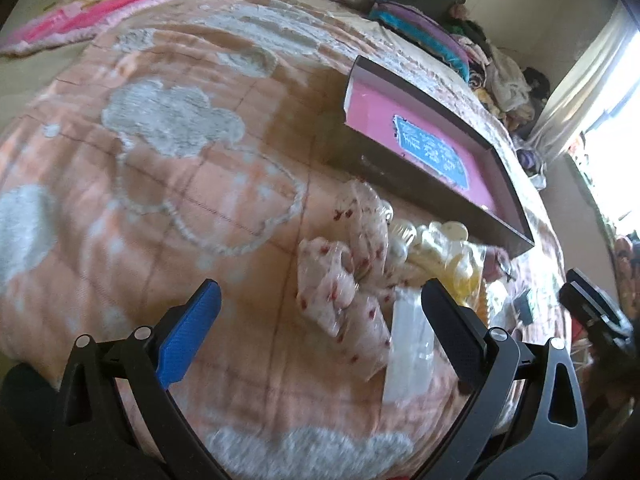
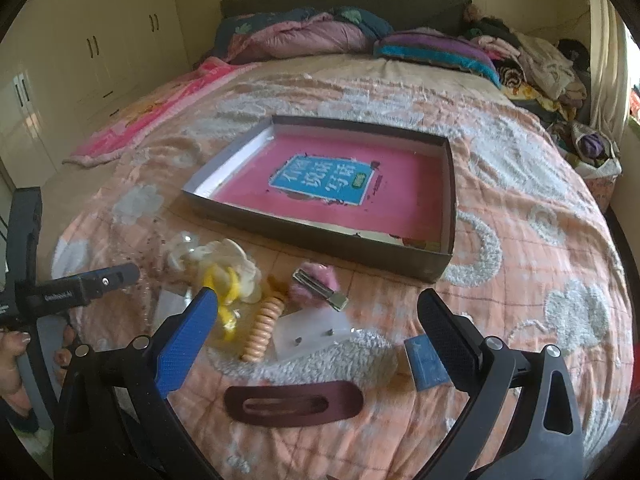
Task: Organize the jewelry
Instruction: 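Grasp the pink-dotted bow with the left tool while the right grasps the pink fluffy clip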
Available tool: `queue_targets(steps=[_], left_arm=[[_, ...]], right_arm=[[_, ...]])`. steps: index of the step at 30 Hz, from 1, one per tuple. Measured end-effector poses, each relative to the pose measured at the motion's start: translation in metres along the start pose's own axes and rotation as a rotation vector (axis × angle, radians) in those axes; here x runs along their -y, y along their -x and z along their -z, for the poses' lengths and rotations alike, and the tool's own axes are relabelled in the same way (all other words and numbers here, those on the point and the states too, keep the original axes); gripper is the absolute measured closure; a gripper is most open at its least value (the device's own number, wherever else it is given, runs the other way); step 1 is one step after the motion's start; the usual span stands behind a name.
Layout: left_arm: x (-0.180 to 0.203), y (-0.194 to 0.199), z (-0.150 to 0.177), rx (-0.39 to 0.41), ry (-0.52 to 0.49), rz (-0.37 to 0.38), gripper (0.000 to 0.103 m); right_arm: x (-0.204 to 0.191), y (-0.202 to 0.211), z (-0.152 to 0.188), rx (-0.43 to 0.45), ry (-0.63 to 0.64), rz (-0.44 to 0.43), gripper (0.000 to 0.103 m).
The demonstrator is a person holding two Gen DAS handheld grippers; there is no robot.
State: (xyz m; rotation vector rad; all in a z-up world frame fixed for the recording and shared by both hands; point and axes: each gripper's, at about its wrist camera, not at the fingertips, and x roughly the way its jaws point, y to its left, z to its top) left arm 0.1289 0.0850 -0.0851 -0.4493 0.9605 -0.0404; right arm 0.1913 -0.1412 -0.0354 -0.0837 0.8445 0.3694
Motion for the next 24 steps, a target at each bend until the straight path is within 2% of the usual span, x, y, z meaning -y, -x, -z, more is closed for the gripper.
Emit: queue_targets(steps=[1,3,4,6,7,8,9,11,13,15,17,19,22,24], left_arm=[[0.001,-0.003,-0.002,0.003,0.001,0.011,0.011],[0.002,-0.006,-0.004,0.006,-0.004,0.014,0.029],[0.003,-0.008,-0.004,0.006,-0.008,0.013,0.035],[0.002,-0.011,-0.005,0.001,-0.007,0.028,0.066],[0.001,-0.011,-0.005,0.002,-0.008,0.036,0.076],[0.0,-0.01,-0.006,0.008,-0.011,0.043,0.091],[0.0,-0.008,-0.006,0.016,-0.013,0.044,0.094],[0.0,0.0,-0.007,0.033,-0.025,0.056,0.098],[0.001,0.01,-0.01,0.06,-0.042,0.053,0.098],[0.002,0.018,-0.015,0.082,-0.05,0.052,0.098],[0.004,0.026,-0.022,0.104,-0.059,0.045,0.098],[0.005,0.031,-0.031,0.123,-0.062,0.038,0.098],[0.008,0.035,-0.045,0.146,-0.063,0.037,0.098],[0.011,0.036,-0.053,0.16,-0.07,0.04,0.098]], right_arm=[[0.002,-0.005,0.0,-0.008,0.001,0.0,0.004],[0.006,-0.019,0.0,-0.029,-0.001,-0.002,0.004],[0.007,-0.023,0.0,-0.036,-0.003,-0.006,0.004],[0.008,-0.032,0.0,-0.05,-0.003,-0.011,0.004],[0.009,-0.037,-0.001,-0.056,0.002,-0.017,0.004],[0.009,-0.041,-0.001,-0.06,0.009,-0.02,0.006],[0.009,-0.046,-0.002,-0.067,0.017,-0.024,0.008],[0.008,-0.053,-0.003,-0.081,0.027,-0.036,0.02],[0.007,-0.06,-0.004,-0.093,0.043,-0.042,0.026],[0.006,-0.068,-0.005,-0.106,0.054,-0.054,0.037],[0.005,-0.073,-0.005,-0.117,0.064,-0.063,0.057],[0.005,-0.075,-0.004,-0.12,0.066,-0.075,0.069],[0.006,-0.071,-0.004,-0.106,0.061,-0.085,0.076],[0.009,-0.065,-0.006,-0.094,0.05,-0.093,0.077]])
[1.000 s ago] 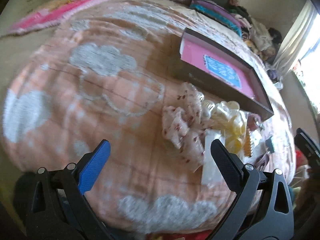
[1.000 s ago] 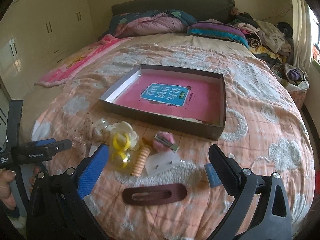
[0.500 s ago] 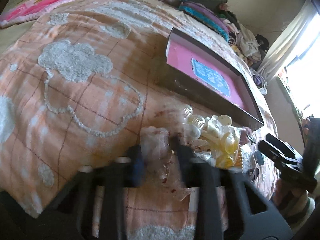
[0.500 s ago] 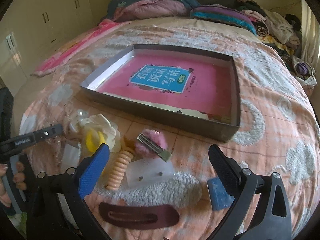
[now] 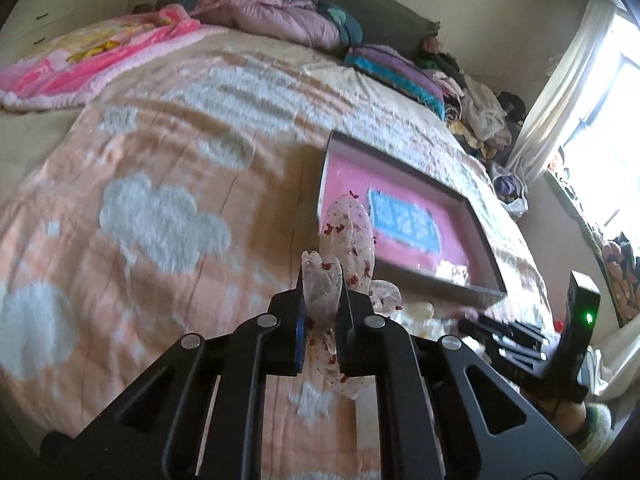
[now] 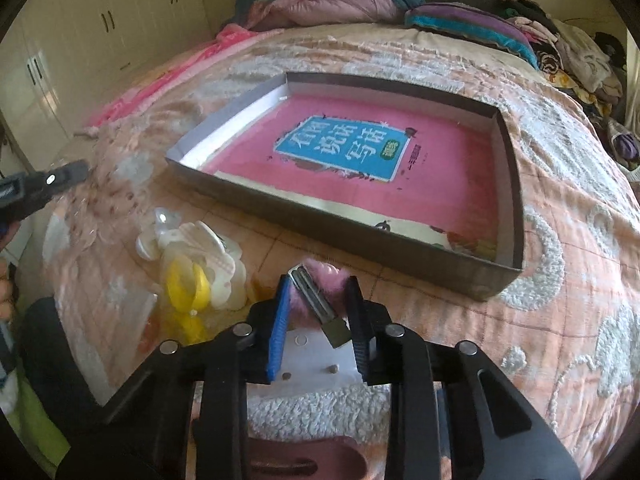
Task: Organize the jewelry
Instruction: 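Grasp the pink-dotted bow with the left tool while the right grasps the pink fluffy clip, then lower the bow and fluffy clip into the pink box and open both tools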
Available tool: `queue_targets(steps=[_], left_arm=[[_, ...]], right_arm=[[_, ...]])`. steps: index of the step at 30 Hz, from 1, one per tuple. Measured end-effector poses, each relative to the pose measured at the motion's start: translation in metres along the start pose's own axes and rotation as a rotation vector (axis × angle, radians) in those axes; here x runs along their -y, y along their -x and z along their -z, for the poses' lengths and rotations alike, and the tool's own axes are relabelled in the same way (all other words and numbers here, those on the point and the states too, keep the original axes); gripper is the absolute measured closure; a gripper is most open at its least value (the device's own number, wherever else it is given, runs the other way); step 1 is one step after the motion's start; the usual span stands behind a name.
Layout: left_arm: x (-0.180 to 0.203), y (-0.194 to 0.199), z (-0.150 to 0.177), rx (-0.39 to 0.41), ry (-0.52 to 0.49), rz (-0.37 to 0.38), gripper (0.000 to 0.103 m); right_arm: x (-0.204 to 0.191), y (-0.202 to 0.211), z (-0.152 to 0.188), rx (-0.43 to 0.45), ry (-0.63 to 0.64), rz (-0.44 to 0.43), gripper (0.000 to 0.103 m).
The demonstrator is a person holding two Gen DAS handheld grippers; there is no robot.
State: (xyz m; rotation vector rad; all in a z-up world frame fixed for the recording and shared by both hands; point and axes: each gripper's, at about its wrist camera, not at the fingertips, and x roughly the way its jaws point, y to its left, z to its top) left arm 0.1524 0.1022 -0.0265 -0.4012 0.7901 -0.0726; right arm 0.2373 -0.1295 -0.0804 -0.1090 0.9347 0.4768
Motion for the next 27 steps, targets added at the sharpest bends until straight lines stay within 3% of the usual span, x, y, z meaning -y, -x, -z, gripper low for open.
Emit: queue_targets(steps=[6,14,27], left_arm=[[0.015,-0.012,-0.03,0.033,-0.029,0.006,0.098],[0.032,-0.039,-0.065,0.05,-0.064,0.003,0.098],[0.072,-0.1,-0.078,-0.007,-0.176,-0.032,0.096]], right_arm=[[0.013,0.039,-0.006,0.074,-0.048,-0.019,0.077],[0.044,0.077,-0.029,0.162,-0.081,0.04,0.077],[0.074,0.051,-0.064,0.166,-0.116,0.097,0.077]])
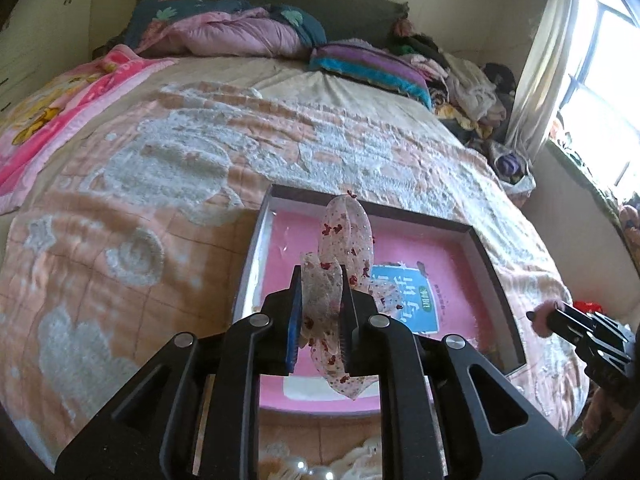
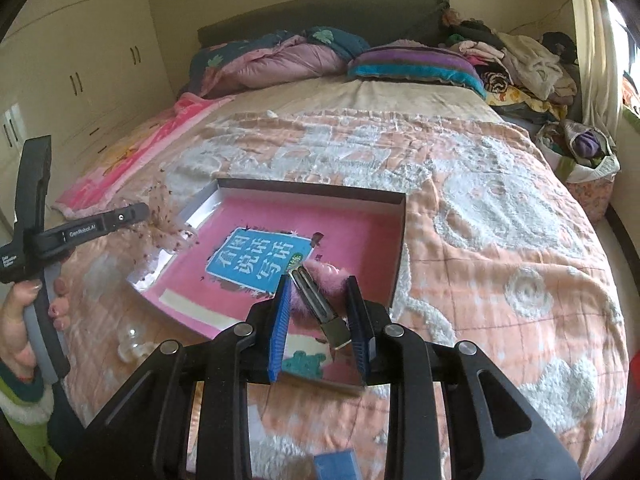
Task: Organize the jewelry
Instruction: 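Lower the bow and fluffy clip into the pink box and open both tools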
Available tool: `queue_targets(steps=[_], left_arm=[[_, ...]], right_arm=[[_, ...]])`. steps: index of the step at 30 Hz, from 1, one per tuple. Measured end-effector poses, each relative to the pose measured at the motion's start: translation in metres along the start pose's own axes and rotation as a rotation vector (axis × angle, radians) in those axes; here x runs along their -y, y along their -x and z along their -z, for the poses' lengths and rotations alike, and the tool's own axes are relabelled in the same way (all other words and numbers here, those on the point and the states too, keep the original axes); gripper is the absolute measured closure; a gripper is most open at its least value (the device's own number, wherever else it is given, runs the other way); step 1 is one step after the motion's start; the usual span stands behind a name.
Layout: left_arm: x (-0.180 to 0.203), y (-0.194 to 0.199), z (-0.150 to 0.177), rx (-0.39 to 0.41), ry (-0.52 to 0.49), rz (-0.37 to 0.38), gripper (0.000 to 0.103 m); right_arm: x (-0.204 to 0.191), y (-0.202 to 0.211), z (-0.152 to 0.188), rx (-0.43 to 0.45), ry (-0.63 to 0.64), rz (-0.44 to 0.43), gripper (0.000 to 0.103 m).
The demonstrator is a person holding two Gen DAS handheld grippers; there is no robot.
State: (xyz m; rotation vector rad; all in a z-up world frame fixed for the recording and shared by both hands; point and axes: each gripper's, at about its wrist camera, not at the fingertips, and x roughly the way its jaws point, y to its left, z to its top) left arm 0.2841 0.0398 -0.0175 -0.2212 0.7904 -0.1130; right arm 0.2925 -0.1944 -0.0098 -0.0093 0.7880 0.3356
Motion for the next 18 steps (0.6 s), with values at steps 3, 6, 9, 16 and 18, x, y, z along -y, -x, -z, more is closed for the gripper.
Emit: queue_targets(steps=[3,6,9,16,18], left_arm=[[0.0,-0.01,0.002,-0.02,-0.003,-0.007,0.096],[-0.001,-0.017,0.004,-0.037,-0.007,-0.016,0.095],[-0.001,-0.021,0.007,-0.048,-0.015,-0.021,0.088],[0.002,-0.018,0.017,-0.06,-0.049,-0.034,0.065],[0.002,-0.015,0.019,-0.058,-0.051,-0.04,0.055]], right_arm=[[-0.002,-0.015,-0.001,-0.022,0.005,0.012,0.077],[-0.004,-0.026,0.001,-0.042,0.008,0.021,0.077],[-0.004,-0.034,0.003,-0.056,0.006,0.033,0.077],[0.0,-0.044,0.009,-0.075,-0.016,0.038,0.075],[0.001,-0.044,0.01,-0.076,-0.02,0.038,0.075]])
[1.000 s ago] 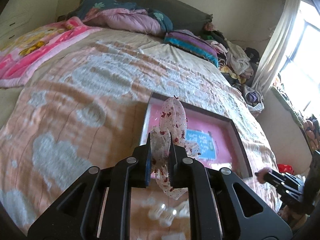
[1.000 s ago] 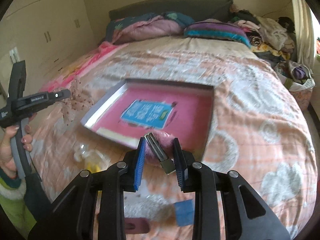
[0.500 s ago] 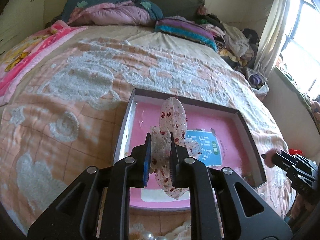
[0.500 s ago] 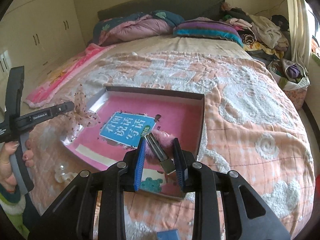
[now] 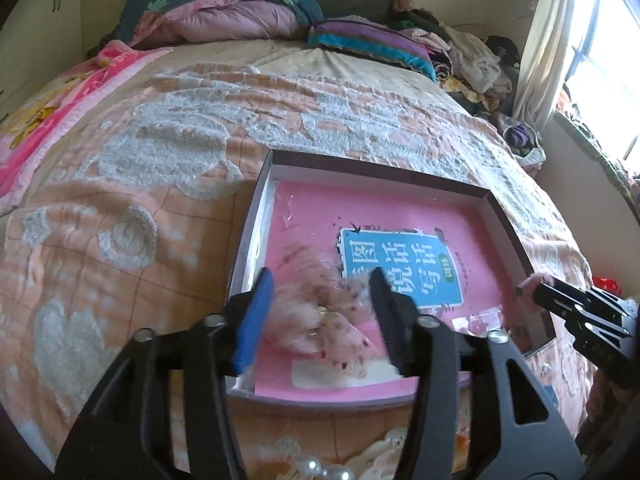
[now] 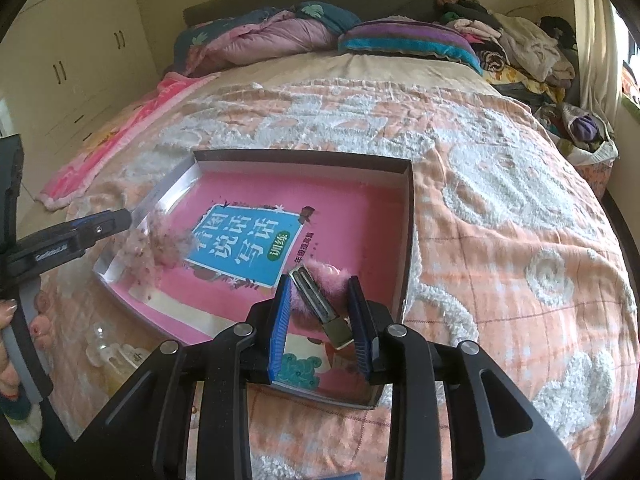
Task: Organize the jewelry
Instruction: 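Lower the bow and fluffy clip into the pink box and open both tools, then withdraw both tools from the box toward the remaining jewelry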
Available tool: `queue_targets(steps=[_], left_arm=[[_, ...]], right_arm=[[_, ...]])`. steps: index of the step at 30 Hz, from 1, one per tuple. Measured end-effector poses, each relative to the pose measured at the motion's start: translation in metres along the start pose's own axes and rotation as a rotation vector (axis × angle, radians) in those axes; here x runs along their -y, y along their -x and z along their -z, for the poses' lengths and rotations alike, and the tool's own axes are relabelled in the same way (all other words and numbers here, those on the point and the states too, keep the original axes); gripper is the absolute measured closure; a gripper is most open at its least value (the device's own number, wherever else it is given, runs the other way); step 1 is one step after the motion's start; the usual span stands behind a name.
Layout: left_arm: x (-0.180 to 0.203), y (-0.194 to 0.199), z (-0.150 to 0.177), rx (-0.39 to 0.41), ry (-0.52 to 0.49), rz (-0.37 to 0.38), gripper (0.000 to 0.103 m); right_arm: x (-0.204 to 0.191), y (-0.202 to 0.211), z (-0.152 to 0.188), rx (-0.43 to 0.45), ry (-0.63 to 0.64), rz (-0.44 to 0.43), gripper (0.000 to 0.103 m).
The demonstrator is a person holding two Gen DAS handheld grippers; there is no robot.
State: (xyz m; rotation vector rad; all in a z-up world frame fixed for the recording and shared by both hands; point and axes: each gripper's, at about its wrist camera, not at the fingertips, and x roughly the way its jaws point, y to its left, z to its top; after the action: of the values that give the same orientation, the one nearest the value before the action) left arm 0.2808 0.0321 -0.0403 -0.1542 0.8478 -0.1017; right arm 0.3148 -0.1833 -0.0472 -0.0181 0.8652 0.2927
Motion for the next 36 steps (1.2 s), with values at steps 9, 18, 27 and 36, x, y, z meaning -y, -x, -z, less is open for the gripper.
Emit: queue_targets(steps=[9,18,27,36], left_arm=[[-0.007,0.043,0.006,0.072,0.024,-0.02,0.031],[-0.014,0.102,0.005,0.171,0.064,-0.05,0.01],[-0.008,0.156,0.014,0.251,0.073,-0.04,0.01],[0.001,0.183,0.031,0.272,0.057,-0.019,0.01]], right_arm=[[0.001,0.024,0.0,0.048,-0.029,0.006,0.043],[-0.005,0.089,0.002,0.18,-0.017,0.021,0.023],[-0.013,0.15,0.009,0.279,0.002,0.009,0.022],[-0.026,0.19,0.025,0.321,0.028,-0.003,0.022]])
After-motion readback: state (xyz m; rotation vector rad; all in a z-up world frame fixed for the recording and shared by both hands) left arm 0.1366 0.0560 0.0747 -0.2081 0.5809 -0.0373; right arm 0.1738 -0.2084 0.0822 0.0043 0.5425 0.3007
